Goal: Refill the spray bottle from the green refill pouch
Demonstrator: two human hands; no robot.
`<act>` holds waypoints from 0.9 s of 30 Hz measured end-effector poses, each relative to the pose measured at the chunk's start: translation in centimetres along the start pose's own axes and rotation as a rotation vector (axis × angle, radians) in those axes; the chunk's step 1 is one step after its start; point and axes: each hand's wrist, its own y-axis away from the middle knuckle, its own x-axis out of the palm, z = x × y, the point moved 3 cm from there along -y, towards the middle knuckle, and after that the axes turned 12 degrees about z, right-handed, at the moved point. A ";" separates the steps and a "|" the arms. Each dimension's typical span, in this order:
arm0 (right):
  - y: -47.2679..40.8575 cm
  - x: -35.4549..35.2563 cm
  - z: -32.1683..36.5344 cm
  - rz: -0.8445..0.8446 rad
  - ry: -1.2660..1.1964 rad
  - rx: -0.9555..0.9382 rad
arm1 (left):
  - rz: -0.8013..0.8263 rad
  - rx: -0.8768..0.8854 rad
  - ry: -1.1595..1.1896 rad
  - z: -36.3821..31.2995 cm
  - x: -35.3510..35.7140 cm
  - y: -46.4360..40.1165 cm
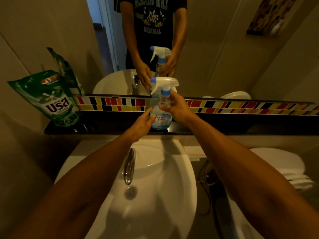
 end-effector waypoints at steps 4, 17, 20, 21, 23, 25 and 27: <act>-0.5 -0.7 -1.1 -0.039 -0.032 -0.019 | -0.032 -0.008 0.032 -0.1 1.0 -1.5; -1.9 -1.6 -2.4 -0.117 -0.063 -0.063 | -0.069 -0.030 0.134 -0.9 2.1 -3.8; -1.7 -1.6 -2.4 -0.124 -0.067 -0.070 | -0.084 -0.053 0.153 -0.5 1.9 -4.2; -1.7 -1.6 -2.5 -0.125 -0.068 -0.070 | -0.081 -0.062 0.153 -0.4 1.8 -4.3; -1.8 -1.6 -2.5 -0.126 -0.077 -0.061 | -0.081 -0.066 0.152 -0.3 1.8 -4.5; -1.6 -1.4 -2.6 -0.132 -0.086 -0.052 | -0.077 -0.058 0.160 -0.3 1.8 -4.5; -1.4 -1.2 -2.8 -0.137 -0.086 -0.039 | -0.062 -0.064 0.127 -0.3 1.6 -4.3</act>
